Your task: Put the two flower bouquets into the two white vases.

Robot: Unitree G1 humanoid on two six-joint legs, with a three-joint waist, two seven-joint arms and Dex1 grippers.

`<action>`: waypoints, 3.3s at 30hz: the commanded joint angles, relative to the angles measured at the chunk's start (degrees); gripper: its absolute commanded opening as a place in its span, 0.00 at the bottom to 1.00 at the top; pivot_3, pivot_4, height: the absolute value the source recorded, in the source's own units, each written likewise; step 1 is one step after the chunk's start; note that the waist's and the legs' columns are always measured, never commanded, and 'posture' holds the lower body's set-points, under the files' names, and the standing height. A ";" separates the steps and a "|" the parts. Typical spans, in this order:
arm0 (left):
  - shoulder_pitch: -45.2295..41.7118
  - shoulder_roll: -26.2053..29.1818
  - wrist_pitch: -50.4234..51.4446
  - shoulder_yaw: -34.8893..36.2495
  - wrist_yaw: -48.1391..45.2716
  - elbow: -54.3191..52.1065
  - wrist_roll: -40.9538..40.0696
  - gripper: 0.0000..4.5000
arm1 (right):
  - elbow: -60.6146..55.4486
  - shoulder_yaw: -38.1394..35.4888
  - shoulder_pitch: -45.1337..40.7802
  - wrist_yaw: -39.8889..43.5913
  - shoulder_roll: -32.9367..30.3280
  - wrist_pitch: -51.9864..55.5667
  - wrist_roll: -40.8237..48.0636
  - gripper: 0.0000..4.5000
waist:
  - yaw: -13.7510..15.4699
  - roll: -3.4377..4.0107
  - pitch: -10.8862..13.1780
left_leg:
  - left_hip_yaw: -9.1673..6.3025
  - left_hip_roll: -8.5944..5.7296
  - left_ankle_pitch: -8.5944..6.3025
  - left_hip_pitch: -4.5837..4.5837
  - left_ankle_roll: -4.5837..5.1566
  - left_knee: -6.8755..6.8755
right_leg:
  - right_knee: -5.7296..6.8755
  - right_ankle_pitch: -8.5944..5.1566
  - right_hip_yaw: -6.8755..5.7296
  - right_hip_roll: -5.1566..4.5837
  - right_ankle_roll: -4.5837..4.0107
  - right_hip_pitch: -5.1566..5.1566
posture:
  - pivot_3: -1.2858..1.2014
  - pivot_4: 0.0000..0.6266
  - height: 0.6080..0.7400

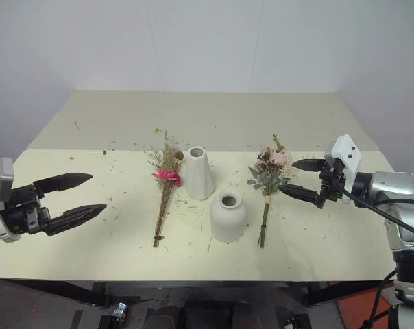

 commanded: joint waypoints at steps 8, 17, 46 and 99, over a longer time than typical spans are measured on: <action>-1.17 0.73 -0.81 -0.34 -0.01 0.09 0.52 1.00 | -0.87 -2.03 -0.28 0.40 -1.29 -1.97 0.35 1.00 | 0.00 0.00 0.02 | 0.00 0.00 0.00 0.00 0.00 0.00 | 0.00 0.00 0.01 0.00 0.00 0.00 | 0.52 0.24 1.00; -10.05 6.60 13.89 -12.89 12.18 2.95 1.59 1.00 | -0.54 -1.87 -0.74 0.38 -1.12 -2.67 0.31 1.00 | 0.04 -0.01 0.09 | -0.01 -0.02 0.00 0.04 0.00 0.00 | 0.03 0.00 0.02 0.01 0.04 0.03 | 0.52 0.24 1.00; -53.98 -18.33 37.60 -53.26 28.69 37.32 28.91 0.32 | 6.92 1.28 -11.83 9.77 0.06 -10.67 0.36 1.00 | -0.18 -0.12 0.34 | -0.06 -0.25 0.04 0.02 -0.06 0.00 | 0.07 0.11 0.06 -0.12 0.22 0.05 | 0.52 0.24 1.00; -57.68 -40.58 -21.93 -33.64 7.78 41.42 23.93 0.00 | 5.21 0.12 -10.44 10.30 1.68 -10.16 1.30 1.00 | 0.01 -0.14 0.36 | -0.01 -0.33 0.21 -0.92 -0.31 0.35 | 0.14 0.69 0.10 -0.19 0.02 -0.77 | 0.52 0.24 1.00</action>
